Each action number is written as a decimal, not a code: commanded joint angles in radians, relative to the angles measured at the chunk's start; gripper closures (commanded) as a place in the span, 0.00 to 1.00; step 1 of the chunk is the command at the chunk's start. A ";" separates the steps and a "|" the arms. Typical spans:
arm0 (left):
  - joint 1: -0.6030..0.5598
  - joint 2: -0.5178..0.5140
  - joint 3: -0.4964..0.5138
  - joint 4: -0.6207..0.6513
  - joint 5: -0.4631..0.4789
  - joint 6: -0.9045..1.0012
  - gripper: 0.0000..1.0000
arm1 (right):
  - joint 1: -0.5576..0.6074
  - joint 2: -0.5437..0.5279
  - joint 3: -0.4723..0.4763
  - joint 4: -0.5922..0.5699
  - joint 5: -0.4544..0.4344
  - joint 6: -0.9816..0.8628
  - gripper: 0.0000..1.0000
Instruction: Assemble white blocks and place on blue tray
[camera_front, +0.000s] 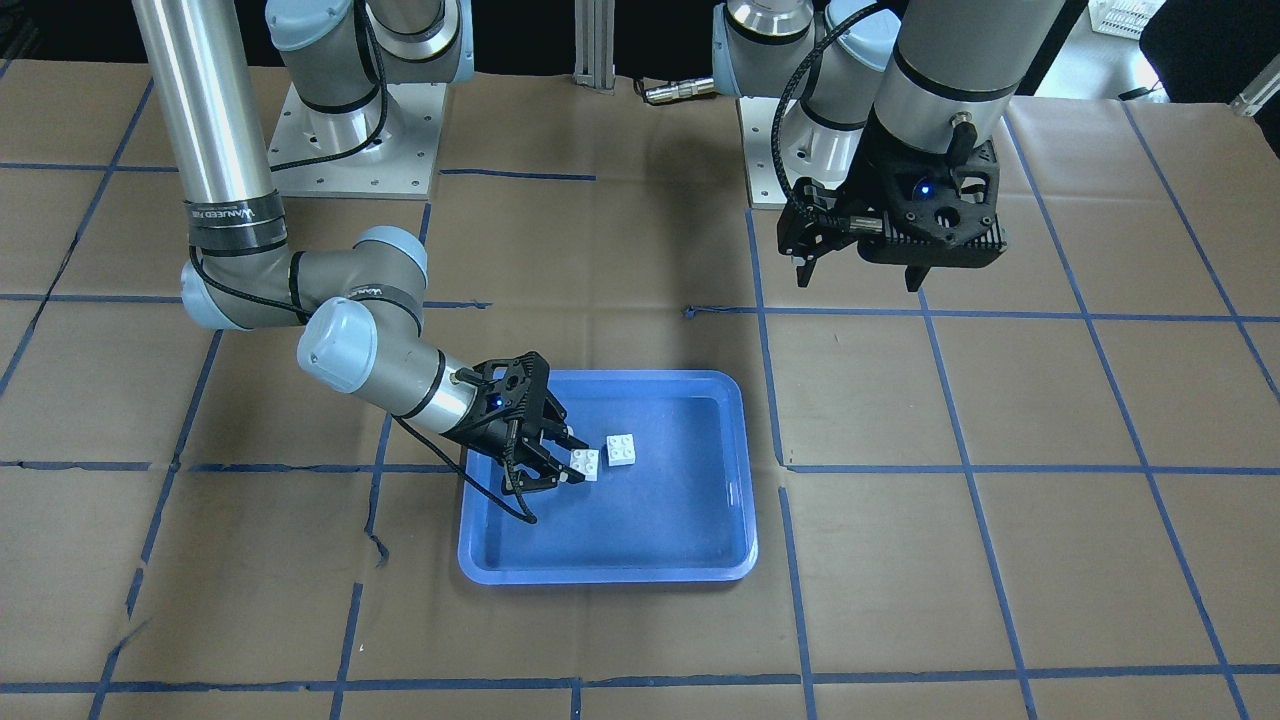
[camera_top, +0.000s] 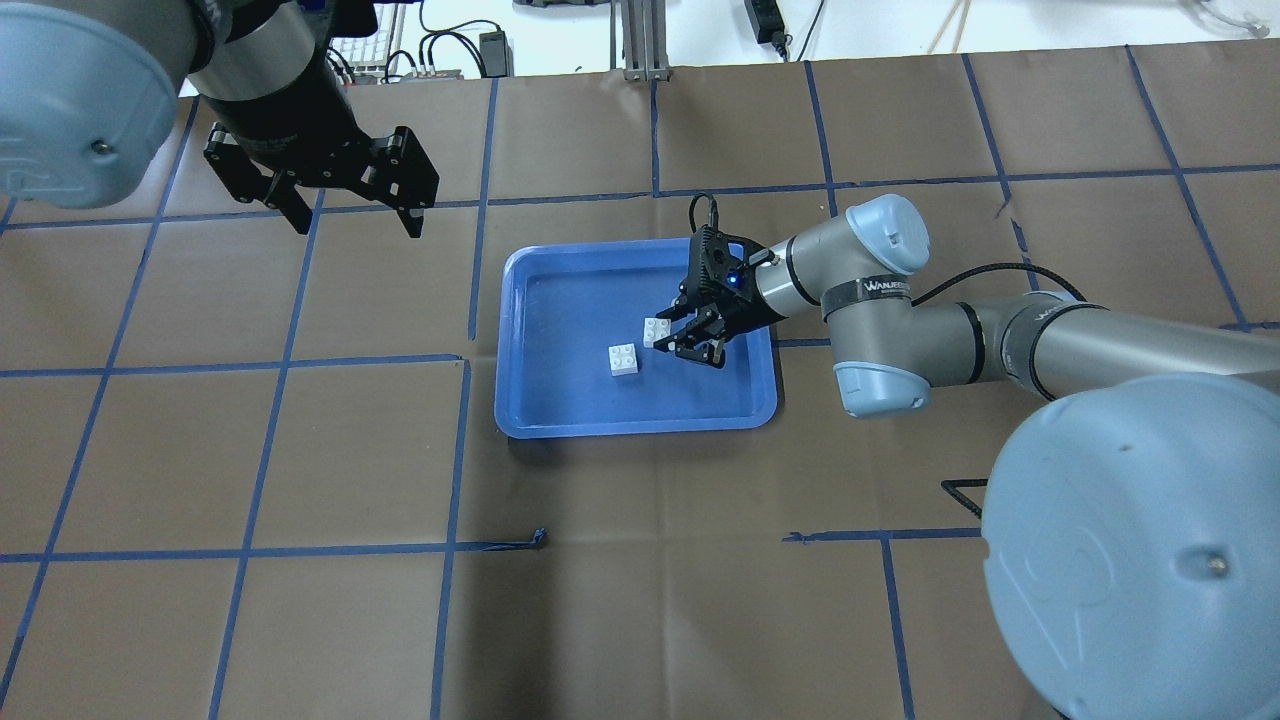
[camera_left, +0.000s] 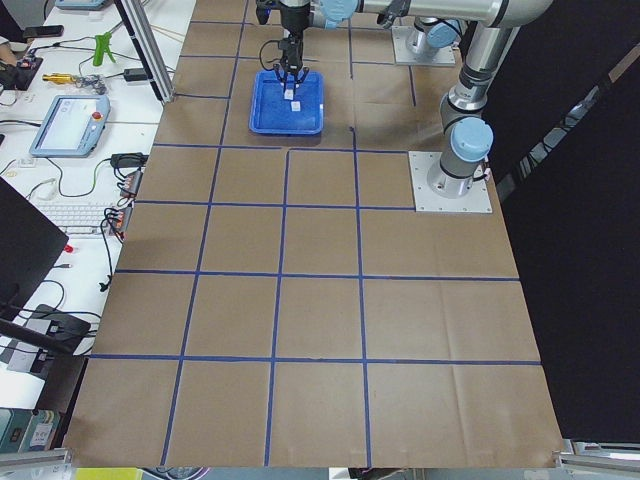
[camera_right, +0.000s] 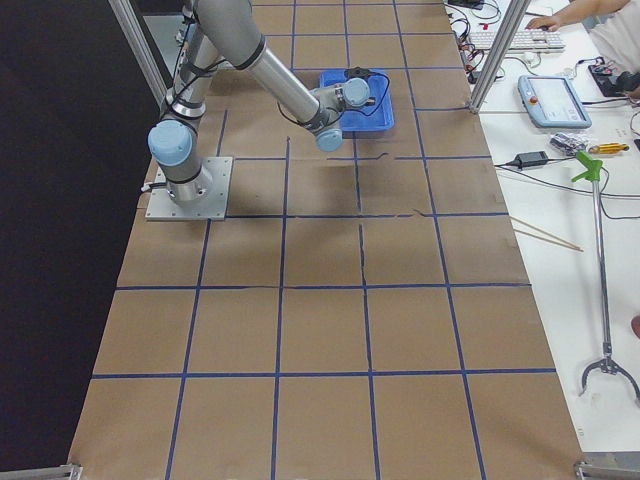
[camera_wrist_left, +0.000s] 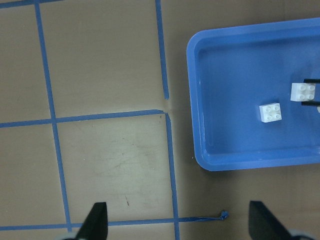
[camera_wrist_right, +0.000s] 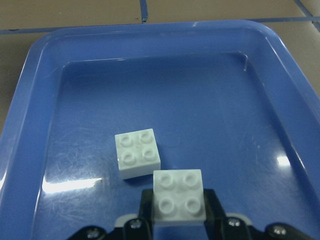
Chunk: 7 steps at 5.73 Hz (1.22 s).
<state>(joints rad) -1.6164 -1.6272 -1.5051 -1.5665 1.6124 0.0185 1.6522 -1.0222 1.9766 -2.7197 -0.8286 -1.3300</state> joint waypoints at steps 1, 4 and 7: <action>0.004 0.007 0.005 0.008 -0.017 0.000 0.01 | 0.015 0.001 0.008 -0.002 0.000 0.002 0.75; 0.003 0.007 0.002 0.026 -0.016 -0.002 0.01 | 0.024 0.002 0.008 -0.003 0.003 0.005 0.75; 0.004 0.009 0.002 0.031 -0.013 -0.003 0.01 | 0.024 0.008 0.008 0.000 0.003 0.006 0.74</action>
<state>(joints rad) -1.6123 -1.6195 -1.5023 -1.5361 1.5976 0.0157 1.6766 -1.0148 1.9850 -2.7214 -0.8253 -1.3242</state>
